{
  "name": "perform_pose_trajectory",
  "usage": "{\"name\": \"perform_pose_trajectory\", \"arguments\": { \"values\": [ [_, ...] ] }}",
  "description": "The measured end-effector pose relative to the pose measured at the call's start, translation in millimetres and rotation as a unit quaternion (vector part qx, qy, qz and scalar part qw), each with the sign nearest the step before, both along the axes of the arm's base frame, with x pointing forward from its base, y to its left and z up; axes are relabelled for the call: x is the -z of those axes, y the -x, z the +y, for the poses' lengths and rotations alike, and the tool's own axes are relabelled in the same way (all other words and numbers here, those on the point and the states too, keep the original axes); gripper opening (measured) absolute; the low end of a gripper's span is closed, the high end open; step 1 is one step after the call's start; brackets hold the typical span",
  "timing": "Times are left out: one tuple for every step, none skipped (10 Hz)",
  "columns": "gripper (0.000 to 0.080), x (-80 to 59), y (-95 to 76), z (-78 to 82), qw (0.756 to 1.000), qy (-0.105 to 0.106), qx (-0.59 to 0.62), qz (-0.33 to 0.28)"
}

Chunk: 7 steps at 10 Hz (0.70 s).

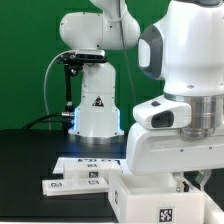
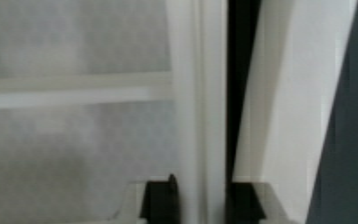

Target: Assemble cabinet

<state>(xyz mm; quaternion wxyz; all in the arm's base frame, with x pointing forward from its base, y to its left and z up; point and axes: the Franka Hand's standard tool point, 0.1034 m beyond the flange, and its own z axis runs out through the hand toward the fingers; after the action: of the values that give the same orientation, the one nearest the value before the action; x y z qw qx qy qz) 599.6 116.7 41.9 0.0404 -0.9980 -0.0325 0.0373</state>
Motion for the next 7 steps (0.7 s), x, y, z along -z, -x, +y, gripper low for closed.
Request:
{"name": "perform_pose_trajectory", "arguments": {
  "values": [
    [0.0097, 0.7, -5.4, 3.7, 1.000, 0.001, 0.020, -0.001],
    [0.0097, 0.4, -12.3, 3.4, 1.000, 0.000, 0.023, -0.007],
    [0.0097, -0.6, -13.3, 3.2, 1.000, 0.000, 0.026, -0.008],
    [0.0097, -0.5, -13.7, 5.2, 0.999, 0.000, 0.031, -0.009],
    [0.0097, -0.4, -13.0, 9.3, 1.000, 0.000, 0.027, -0.010],
    [0.0097, -0.5, -13.0, 9.8, 1.000, 0.000, 0.026, -0.010],
    [0.0097, -0.4, -12.8, 9.8, 1.000, 0.000, 0.026, -0.010]
  ]
}}
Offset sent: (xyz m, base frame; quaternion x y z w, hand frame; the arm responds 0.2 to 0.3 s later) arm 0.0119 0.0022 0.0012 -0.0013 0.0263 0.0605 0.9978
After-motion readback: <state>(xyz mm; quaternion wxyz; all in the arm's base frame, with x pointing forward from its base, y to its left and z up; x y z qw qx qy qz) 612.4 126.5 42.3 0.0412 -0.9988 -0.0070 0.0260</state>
